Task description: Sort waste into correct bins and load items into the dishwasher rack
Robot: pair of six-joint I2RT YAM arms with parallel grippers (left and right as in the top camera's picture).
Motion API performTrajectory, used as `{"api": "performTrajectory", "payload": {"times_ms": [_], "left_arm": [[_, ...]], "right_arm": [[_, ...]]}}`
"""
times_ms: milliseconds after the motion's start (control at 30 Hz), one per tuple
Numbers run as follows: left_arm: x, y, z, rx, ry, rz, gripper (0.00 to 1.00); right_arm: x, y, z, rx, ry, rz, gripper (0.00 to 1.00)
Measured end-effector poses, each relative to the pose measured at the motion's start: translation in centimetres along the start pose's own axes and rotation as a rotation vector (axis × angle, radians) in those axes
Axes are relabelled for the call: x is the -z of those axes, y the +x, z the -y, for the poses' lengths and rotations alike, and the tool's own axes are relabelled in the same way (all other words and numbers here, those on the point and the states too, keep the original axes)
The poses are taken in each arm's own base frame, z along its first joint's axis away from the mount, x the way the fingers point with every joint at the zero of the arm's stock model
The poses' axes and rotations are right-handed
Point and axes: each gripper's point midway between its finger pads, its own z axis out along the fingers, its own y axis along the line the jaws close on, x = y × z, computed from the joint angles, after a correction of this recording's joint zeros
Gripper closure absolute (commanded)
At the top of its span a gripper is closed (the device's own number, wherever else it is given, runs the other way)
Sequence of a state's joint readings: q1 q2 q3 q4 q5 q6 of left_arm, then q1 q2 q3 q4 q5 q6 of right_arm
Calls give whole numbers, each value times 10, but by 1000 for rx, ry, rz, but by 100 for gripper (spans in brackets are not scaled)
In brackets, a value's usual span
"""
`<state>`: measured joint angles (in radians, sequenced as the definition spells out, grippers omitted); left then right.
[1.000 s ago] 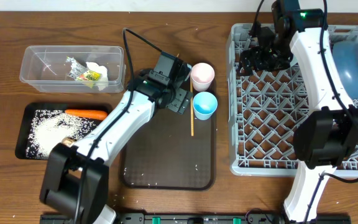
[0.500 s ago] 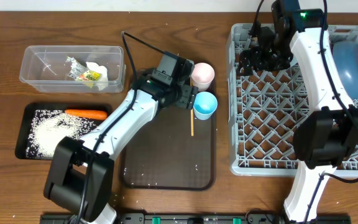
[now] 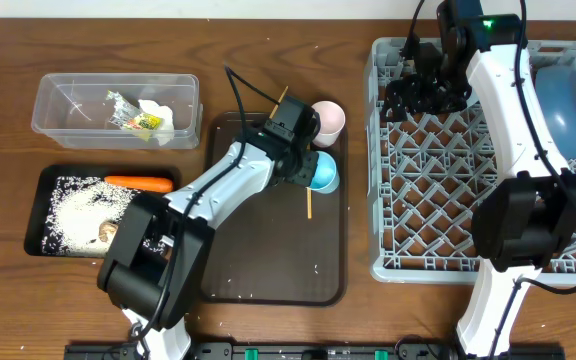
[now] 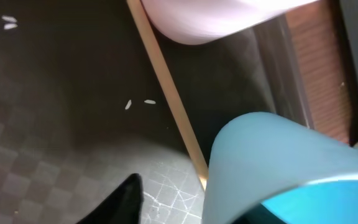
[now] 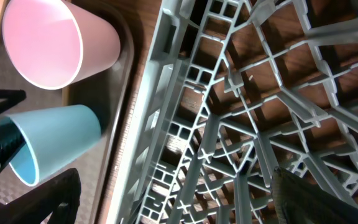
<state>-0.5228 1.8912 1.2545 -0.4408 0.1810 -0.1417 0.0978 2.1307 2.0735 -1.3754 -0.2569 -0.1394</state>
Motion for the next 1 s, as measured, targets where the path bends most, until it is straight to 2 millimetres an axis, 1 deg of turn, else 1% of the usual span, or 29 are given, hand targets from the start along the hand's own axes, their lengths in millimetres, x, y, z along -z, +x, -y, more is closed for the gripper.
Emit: {"api": "performTrajectory", "payload": {"times_ms": [67, 100, 133, 233, 367, 433, 500, 533, 600, 700, 767, 833, 900, 1000], "left_arm": [[1, -1, 0, -1, 2, 4, 81], [1, -1, 0, 1, 2, 4, 90], [1, -1, 1, 2, 2, 3, 94], [4, -3, 5, 6, 23, 13, 94], [9, -3, 6, 32, 23, 14, 94], [16, -4, 7, 39, 24, 21, 94], [32, -8, 10, 39, 32, 47, 94], [43, -12, 13, 39, 37, 70, 94], [68, -21, 19, 43, 59, 127, 94], [108, -33, 35, 35, 135, 216, 94], [126, -37, 45, 34, 192, 250, 94], [139, -40, 56, 28, 257, 275, 94], [148, -45, 67, 18, 339, 294, 94], [161, -54, 85, -11, 472, 329, 94]], "right_arm": [[0, 0, 0, 0, 0, 0, 9], [0, 0, 0, 0, 0, 0, 9], [0, 0, 0, 0, 0, 0, 9], [0, 0, 0, 0, 0, 0, 10], [0, 0, 0, 0, 0, -1, 19], [0, 1, -1, 3, -3, -3, 20], [0, 2, -3, 1, -14, -6, 20], [0, 2, -5, 1, -28, -6, 21], [1, 2, -11, 3, -61, -6, 21], [6, 3, -22, 17, -128, 3, 21], [15, 5, -31, 27, -178, 16, 20], [31, 6, -39, 45, -227, 51, 19], [53, 6, -44, 62, -266, 107, 17], [101, 9, -43, 74, -285, 228, 15]]}}
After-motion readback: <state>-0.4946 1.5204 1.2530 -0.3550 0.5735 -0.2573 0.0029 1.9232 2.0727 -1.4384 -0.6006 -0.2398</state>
